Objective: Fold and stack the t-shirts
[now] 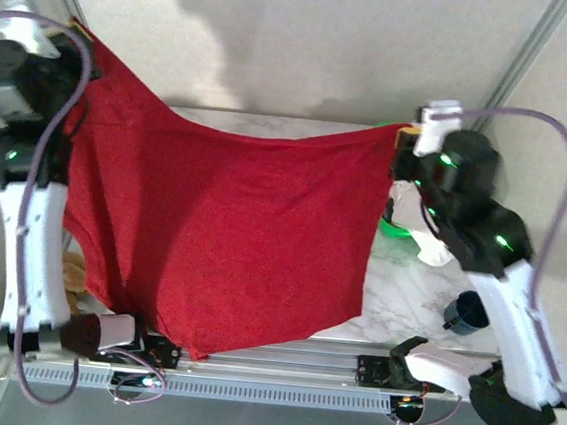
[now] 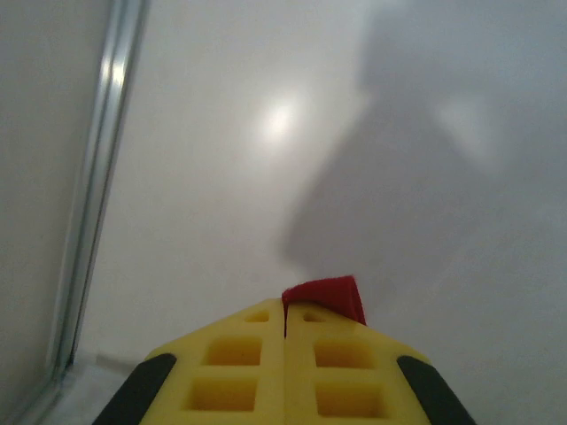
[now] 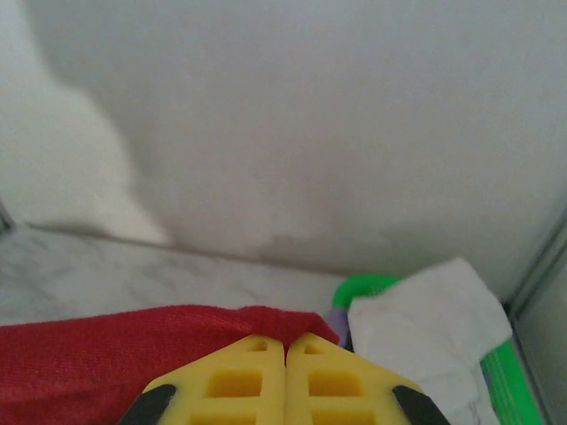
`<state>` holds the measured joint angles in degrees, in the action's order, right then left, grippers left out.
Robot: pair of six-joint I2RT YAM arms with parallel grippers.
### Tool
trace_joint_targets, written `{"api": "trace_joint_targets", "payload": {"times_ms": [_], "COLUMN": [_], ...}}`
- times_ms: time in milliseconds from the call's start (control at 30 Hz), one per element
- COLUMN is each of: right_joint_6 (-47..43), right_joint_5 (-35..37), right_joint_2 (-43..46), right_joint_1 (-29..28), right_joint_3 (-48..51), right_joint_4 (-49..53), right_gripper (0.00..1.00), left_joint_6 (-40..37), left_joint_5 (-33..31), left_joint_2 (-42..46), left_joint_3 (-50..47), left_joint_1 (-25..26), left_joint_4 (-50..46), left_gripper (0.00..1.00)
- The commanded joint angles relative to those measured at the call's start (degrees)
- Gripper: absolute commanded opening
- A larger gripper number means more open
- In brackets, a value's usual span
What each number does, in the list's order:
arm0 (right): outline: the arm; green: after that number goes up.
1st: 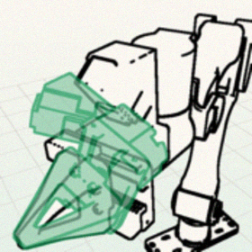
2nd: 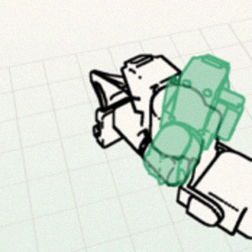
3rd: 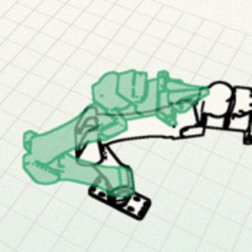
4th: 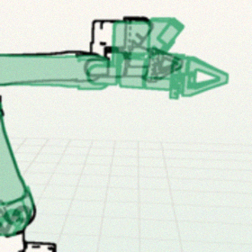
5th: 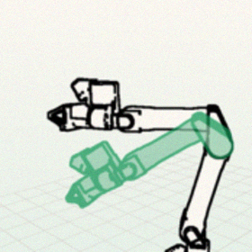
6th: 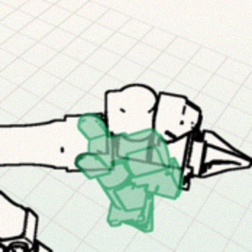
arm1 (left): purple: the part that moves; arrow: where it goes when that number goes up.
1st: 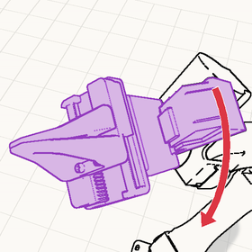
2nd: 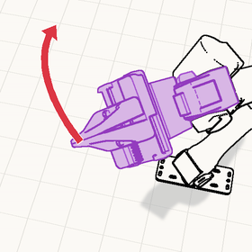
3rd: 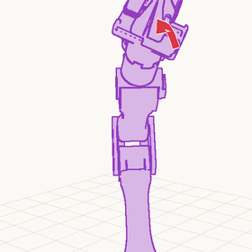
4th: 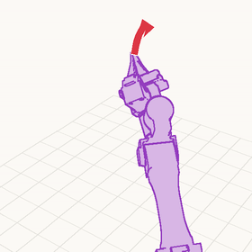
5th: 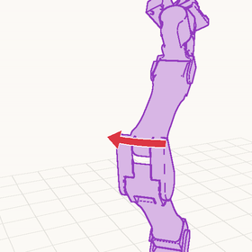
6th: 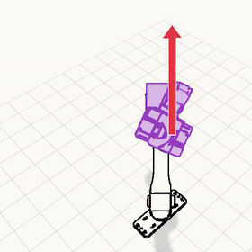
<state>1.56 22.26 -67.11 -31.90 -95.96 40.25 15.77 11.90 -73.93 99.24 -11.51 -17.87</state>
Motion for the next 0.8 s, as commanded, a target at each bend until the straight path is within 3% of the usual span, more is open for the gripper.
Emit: {"api": "trace_joint_targets", "payload": {"times_ms": [0, 267, 400, 567, 600, 633, 667, 733, 767], "right_joint_6": [2.91, 7.99, 8.1, 9.02, 9.09, 9.25, 9.27, 9.02, 8.62], "right_joint_5": [-3.69, -14.21, -15.77, -22.15, -22.8, -22.36, -21.75, -21.12, -21.52], "right_joint_2": [-7.45, -31.06, -44.16, -58.62, -62.1, -66.84, -70.06, -75.6, -76.12], "right_joint_1": [5.4, 14.19, 15.82, 18.21, 18.49, 18.77, 18.88, 19.07, 19.0], "right_joint_3": [3.86, 1.57, -7.68, -28.45, -34.56, -44.04, -50.99, -63.79, -66.43], "right_joint_4": [-4.87, -7.75, -5.74, 1.83, 5.21, 11.18, 15.33, 22.25, 23.7], "right_gripper": [0.0, 0.0, 0.0, 0.03, 0.2, 0.49, 0.67, 0.9, 0.92], "left_joint_6": [-1.09, -1.59, -1.22, 0.46, 1.55, 2.52, 3.39, 5.3, 5.94], "left_joint_5": [2.42, 4.22, 4.75, 2.04, 1.5, 1.36, 1.87, 2.74, 3.02], "left_joint_2": [-4.96, -30.57, -44.05, -58.26, -61.26, -64.17, -66.39, -70.0, -70.58], "left_joint_3": [-6.81, -2.31, 7.53, 25.3, 29.83, 34.62, 38.26, 45.73, 47.31], "left_joint_1": [0.77, 2.97, 4.04, 5.19, 5.12, 5.09, 5.09, 5.09, 5.14], "left_joint_4": [8.17, 7.95, 4.02, -1.58, -3.21, -5.08, -6.54, -8.63, -8.76], "left_gripper": [0.0, 0.0, 0.0, 0.0, 0.07, 0.33, 0.51, 0.65, 0.7]}}
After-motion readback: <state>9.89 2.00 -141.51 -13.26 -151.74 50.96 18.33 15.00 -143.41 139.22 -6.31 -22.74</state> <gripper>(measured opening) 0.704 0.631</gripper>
